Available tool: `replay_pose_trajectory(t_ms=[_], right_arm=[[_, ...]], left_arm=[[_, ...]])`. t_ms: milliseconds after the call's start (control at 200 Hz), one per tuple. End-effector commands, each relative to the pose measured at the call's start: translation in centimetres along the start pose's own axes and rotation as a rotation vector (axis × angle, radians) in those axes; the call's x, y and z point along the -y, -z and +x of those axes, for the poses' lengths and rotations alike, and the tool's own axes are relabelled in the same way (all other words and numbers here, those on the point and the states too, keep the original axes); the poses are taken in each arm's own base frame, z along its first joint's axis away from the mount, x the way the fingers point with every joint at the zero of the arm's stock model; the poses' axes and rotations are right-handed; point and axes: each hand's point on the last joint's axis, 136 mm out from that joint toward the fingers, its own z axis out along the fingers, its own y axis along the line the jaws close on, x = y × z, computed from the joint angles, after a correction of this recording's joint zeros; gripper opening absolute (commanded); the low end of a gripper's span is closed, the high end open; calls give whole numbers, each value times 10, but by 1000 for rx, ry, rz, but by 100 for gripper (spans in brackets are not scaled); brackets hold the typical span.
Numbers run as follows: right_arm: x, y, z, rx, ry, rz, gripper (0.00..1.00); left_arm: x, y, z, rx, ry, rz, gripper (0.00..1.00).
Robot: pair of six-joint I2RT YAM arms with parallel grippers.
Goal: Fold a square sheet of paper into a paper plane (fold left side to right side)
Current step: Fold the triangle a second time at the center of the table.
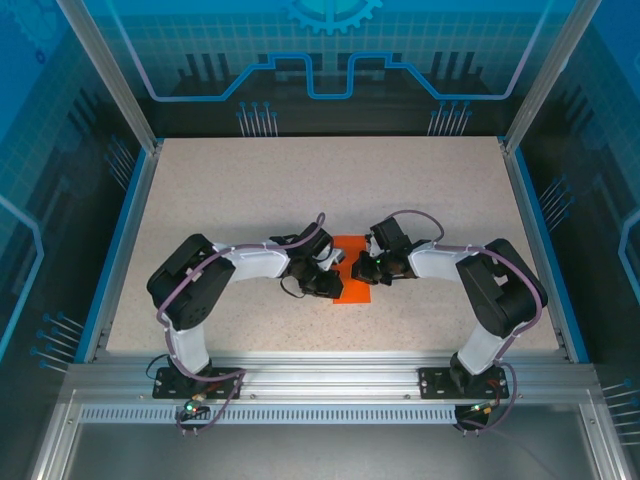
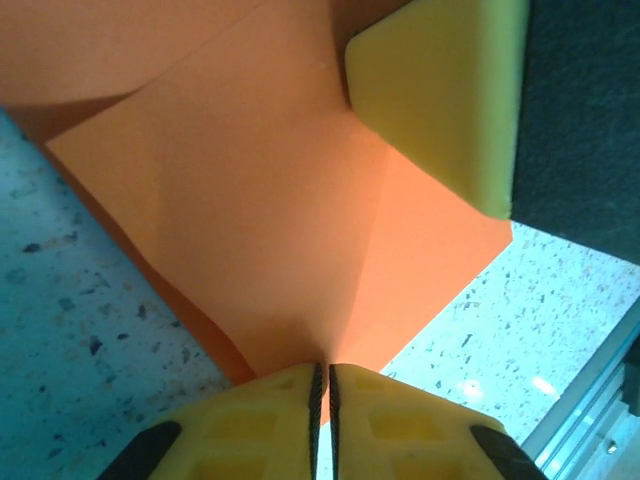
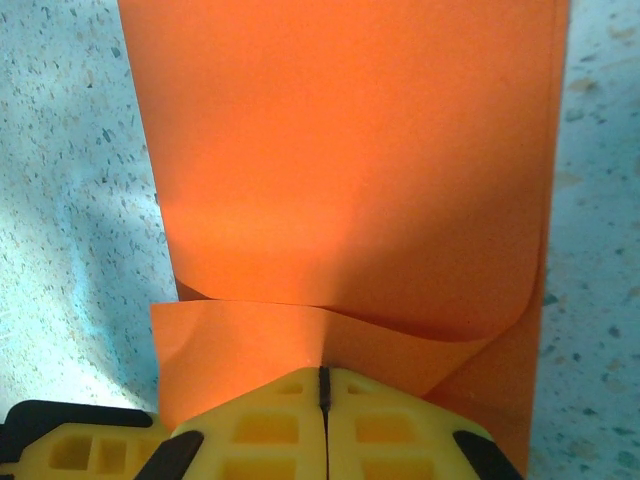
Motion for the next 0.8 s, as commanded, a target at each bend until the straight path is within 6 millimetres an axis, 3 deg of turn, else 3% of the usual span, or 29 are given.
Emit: replay_pose_trajectory(t_ms=[0,220,360,605,795], right_arm=[[19,2,17,-49,1,86,6],[-2,18,6,12,53,26,6],[-12,23,11,8,86,-6,5],[-24,14,30,-27,133,-37,5],[-33,9,33,-30,154,-80,5]], left_arm=[[-17,-6,15,-56,14,-60,9],[-29,-12,27,-81,23,-95,0],[-29,-11,26,-76,19,-97,0],[-29,-12,26,-77,17,-100,0],[-29,-12,26,-81,12,-104,0]])
